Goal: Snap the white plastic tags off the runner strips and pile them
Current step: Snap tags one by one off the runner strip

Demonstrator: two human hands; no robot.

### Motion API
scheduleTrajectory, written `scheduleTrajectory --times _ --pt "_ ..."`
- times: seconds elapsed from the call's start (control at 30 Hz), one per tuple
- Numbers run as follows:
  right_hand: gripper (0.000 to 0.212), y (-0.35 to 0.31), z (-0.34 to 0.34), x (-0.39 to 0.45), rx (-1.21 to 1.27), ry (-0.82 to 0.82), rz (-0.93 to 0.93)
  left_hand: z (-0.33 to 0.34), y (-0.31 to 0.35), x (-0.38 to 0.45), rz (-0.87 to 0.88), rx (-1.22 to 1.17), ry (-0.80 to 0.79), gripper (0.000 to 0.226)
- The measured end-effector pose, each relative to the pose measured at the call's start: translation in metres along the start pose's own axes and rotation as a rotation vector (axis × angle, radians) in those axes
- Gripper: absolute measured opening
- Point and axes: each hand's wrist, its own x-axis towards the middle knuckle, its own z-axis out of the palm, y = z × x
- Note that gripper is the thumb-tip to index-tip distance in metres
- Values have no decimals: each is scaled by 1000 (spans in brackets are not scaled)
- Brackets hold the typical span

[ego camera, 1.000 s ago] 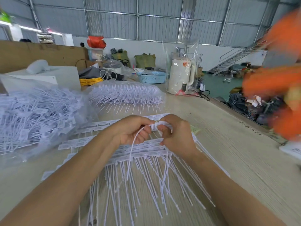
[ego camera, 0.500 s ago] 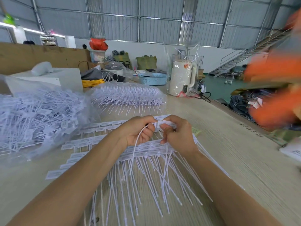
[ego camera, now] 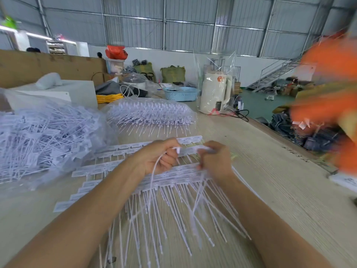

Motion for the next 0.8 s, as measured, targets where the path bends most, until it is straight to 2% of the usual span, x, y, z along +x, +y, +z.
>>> scheduleTrajectory --times 0.07,0.1,0.17,0.27,0.4,0.5,0.57,0.67,0.8 --pt "15 11 -19 10 76 134 120 -13 3 -2 69 6 33 39" --pt "17 14 -23 12 182 133 155 -16 2 -2 113 24 78 34" --pt "18 11 -22 9 342 18 196 -13 -6 2 176 105 152 20" --pt "14 -2 -15 7 512 -152 225 -2 -9 8 252 186 176 19" --pt "7 -18 -37 16 640 -168 241 6 -1 5 305 123 144 16" --pt "7 -24 -50 16 789 -176 219 12 0 4 331 103 143 4" --pt "6 -27 -45 10 782 -284 218 17 0 3 347 97 152 5" --pt "5 -30 -22 -3 551 -435 143 23 -4 2 371 160 162 12" --pt "12 -32 -3 -10 473 -323 55 28 -9 3 397 189 158 18"
